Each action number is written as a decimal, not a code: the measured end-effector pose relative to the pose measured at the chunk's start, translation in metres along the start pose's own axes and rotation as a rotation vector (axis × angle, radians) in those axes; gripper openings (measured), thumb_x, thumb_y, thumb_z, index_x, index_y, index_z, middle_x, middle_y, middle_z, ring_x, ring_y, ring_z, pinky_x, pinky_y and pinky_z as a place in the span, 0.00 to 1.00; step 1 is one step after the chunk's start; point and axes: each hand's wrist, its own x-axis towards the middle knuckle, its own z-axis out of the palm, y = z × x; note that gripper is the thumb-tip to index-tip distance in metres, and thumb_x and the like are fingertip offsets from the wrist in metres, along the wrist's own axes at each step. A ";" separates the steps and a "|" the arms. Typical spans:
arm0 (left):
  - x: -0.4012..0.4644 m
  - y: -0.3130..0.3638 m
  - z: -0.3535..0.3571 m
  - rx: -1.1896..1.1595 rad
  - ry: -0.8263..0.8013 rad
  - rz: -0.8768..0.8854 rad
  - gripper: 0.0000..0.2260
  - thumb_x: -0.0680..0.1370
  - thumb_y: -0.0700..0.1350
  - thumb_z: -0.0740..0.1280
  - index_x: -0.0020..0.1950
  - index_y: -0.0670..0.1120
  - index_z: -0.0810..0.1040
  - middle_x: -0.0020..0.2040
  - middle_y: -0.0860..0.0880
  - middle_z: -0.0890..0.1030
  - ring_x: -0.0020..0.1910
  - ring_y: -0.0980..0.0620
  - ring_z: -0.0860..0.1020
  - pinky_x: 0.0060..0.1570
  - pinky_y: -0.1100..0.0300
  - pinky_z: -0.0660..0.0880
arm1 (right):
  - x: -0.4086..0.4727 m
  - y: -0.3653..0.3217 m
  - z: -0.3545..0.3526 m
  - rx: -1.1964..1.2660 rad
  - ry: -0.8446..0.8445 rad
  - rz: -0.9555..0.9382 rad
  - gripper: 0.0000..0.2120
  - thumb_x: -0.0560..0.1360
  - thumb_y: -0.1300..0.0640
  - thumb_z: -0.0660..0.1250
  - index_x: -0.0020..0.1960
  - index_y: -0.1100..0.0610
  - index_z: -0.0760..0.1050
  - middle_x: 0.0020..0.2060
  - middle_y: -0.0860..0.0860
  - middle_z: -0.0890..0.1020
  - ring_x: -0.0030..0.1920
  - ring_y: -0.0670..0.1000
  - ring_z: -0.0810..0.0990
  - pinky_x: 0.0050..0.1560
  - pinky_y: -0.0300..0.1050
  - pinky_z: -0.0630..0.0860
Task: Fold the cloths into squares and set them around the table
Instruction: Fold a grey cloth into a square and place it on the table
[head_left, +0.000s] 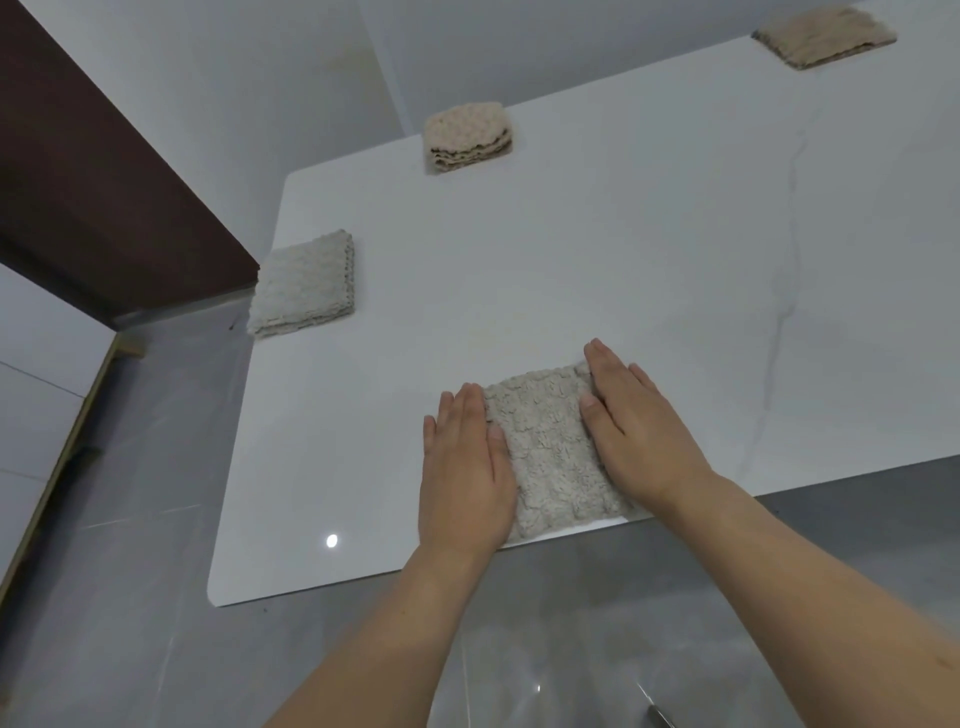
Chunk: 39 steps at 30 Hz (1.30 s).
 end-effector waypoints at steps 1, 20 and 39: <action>-0.001 0.000 0.000 -0.001 0.003 0.005 0.27 0.82 0.51 0.45 0.80 0.43 0.55 0.79 0.48 0.59 0.79 0.53 0.50 0.76 0.60 0.38 | -0.001 0.000 0.000 -0.001 -0.004 -0.001 0.25 0.83 0.54 0.50 0.79 0.57 0.50 0.78 0.49 0.54 0.77 0.42 0.50 0.75 0.36 0.41; 0.020 -0.033 -0.033 -0.017 -0.121 -0.030 0.24 0.85 0.49 0.48 0.80 0.45 0.51 0.81 0.51 0.51 0.78 0.60 0.45 0.76 0.61 0.40 | -0.026 0.029 -0.027 0.039 0.370 0.365 0.29 0.80 0.48 0.44 0.75 0.63 0.61 0.74 0.58 0.65 0.75 0.55 0.60 0.76 0.55 0.53; 0.130 0.003 -0.026 -0.242 -0.809 0.726 0.23 0.85 0.48 0.53 0.80 0.48 0.57 0.80 0.54 0.57 0.78 0.62 0.53 0.77 0.64 0.48 | -0.025 -0.080 0.080 -0.016 0.890 0.836 0.30 0.80 0.49 0.45 0.78 0.62 0.53 0.78 0.56 0.53 0.78 0.53 0.47 0.77 0.49 0.40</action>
